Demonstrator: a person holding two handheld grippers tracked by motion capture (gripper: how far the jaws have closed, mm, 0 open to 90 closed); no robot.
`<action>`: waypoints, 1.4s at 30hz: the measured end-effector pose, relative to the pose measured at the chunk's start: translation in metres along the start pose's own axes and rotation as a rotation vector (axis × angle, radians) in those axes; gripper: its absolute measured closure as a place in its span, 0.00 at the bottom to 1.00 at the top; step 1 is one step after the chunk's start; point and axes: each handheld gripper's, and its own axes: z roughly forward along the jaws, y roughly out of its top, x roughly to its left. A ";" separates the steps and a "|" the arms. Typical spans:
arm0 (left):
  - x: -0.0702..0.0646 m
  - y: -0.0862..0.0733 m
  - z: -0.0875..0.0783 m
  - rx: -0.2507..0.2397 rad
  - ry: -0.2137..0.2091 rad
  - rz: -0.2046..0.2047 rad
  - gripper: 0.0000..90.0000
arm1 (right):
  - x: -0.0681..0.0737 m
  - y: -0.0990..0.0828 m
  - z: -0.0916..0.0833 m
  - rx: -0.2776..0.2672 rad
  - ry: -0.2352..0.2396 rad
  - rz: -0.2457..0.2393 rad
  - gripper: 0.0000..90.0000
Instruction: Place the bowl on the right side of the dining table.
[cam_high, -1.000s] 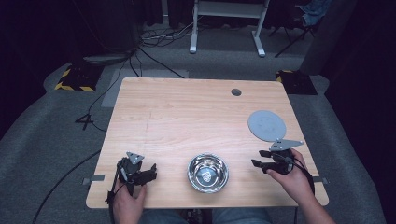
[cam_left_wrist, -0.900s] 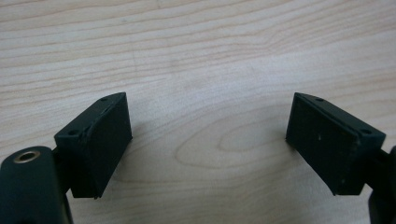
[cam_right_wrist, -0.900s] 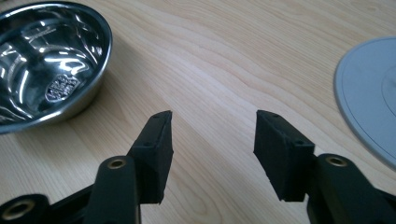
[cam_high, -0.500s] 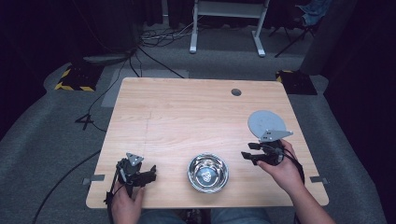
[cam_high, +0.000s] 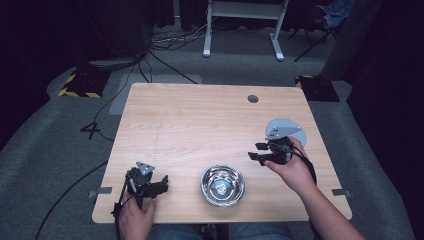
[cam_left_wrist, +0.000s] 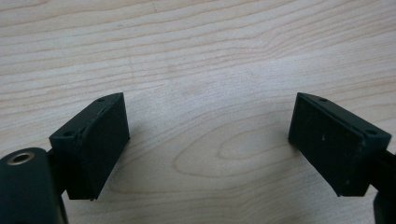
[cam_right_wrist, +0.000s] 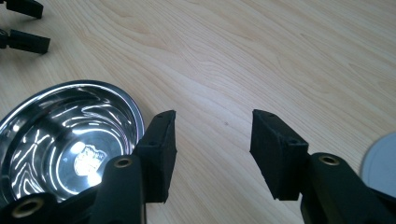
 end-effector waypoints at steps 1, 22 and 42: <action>0.001 0.000 0.000 0.003 0.003 0.005 0.14 | 0.000 0.002 0.001 0.007 0.003 0.001 0.58; 0.001 0.001 0.001 -0.004 -0.002 -0.010 0.15 | 0.020 0.011 0.028 0.072 0.103 0.062 0.59; 0.002 0.001 0.001 -0.004 -0.004 -0.011 0.15 | 0.027 0.002 0.073 0.159 0.220 0.086 0.59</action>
